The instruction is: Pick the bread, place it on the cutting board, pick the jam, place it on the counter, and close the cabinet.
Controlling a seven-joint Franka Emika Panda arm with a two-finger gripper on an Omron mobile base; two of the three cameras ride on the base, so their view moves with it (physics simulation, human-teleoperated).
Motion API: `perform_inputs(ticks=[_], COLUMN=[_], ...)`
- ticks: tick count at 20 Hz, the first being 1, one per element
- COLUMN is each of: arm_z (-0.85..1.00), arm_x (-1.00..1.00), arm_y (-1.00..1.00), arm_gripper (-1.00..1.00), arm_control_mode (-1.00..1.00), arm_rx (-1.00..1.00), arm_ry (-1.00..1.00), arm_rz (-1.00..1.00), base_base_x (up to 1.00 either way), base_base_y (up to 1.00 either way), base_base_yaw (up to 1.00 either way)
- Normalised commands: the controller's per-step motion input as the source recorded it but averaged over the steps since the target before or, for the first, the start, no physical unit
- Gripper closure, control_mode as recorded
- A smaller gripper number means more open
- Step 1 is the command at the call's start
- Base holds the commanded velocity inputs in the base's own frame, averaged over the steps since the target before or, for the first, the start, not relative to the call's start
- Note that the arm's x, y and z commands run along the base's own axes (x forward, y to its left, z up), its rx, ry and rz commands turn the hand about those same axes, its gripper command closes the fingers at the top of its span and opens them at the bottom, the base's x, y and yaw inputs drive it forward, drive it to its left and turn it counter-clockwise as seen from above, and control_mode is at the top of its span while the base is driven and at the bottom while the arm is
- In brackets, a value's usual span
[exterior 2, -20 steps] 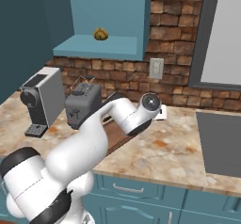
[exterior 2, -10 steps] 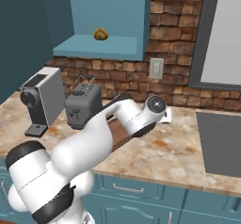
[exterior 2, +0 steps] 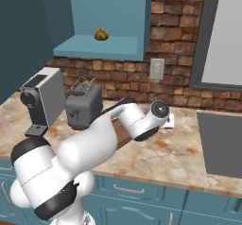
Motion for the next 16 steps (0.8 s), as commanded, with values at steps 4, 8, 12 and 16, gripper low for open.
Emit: perform_inputs(ticks=[4, 8, 12, 16], arm_z=[-0.29, -0.29, -0.29, -0.24], arm_x=[0.00, 0.00, 0.01, 0.05], arm_y=[0.00, 0.00, 0.00, 0.00], arm_gripper=[1.00, 1.00, 1.00, 1.00], arm_control_mode=[-1.00, -1.00, -1.00, -1.00], arm_rx=[0.00, 0.00, 0.00, 0.00], arm_ry=[0.00, 0.00, 0.00, 0.00], arm_rz=[-0.01, -0.02, -0.03, -0.03], base_base_x=[0.00, 0.00, 0.00, 0.00], base_base_y=[0.00, 0.00, 0.00, 0.00], base_base_yaw=[0.00, 0.00, 0.00, 0.00])
